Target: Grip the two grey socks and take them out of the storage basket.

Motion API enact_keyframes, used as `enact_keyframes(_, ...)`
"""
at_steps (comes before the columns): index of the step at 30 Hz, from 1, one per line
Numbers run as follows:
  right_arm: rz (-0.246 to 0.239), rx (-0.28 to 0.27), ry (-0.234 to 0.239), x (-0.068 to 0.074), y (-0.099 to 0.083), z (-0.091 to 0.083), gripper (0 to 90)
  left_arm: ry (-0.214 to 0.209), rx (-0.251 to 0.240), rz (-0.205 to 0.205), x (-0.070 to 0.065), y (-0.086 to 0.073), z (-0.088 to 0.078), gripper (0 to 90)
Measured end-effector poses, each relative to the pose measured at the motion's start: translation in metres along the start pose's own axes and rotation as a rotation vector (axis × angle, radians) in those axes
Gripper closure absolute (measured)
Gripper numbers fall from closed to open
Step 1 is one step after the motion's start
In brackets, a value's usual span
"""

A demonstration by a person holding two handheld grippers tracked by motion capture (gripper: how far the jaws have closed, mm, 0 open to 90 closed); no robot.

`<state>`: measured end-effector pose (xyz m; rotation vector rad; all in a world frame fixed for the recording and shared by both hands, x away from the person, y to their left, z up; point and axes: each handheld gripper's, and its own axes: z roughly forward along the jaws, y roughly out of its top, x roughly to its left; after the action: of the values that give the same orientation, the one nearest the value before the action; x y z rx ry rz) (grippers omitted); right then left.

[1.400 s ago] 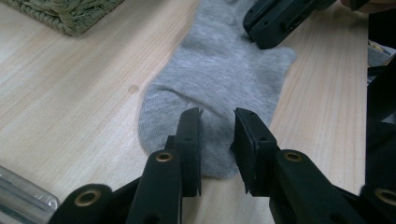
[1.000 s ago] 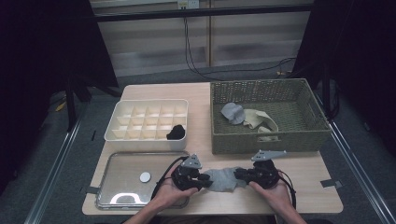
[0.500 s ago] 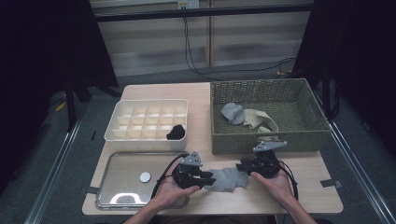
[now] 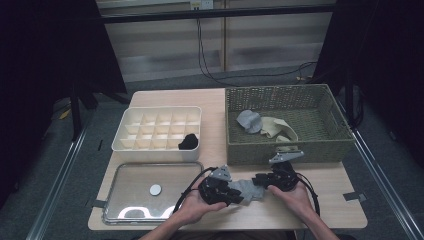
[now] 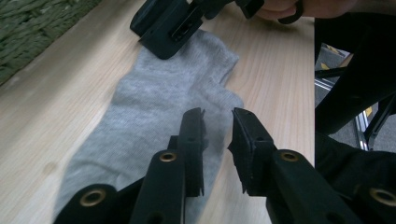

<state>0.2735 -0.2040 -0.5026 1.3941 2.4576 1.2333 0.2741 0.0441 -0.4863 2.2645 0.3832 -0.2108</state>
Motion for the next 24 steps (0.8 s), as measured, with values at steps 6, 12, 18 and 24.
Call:
enact_keyframes(6, 0.014, 0.001, 0.013, 0.001, 0.000, 0.001, 88.6, -0.031, -0.001, 0.013, -0.005, -0.002, 0.011, 76.2)
enact_keyframes(12, 0.009, -0.058, 0.023, 0.003, 0.004, -0.008, 88.9, -0.015, 0.024, 0.035, -0.005, -0.004, 0.017, 80.1)
enact_keyframes(18, -0.001, -0.098, 0.047, 0.010, 0.010, -0.015, 88.9, -0.003, 0.024, 0.026, -0.002, -0.001, 0.020, 81.2)
enact_keyframes(24, -0.014, -0.142, 0.081, 0.021, 0.015, -0.024, 88.9, 0.042, 0.008, 0.012, 0.006, 0.003, 0.022, 80.7)
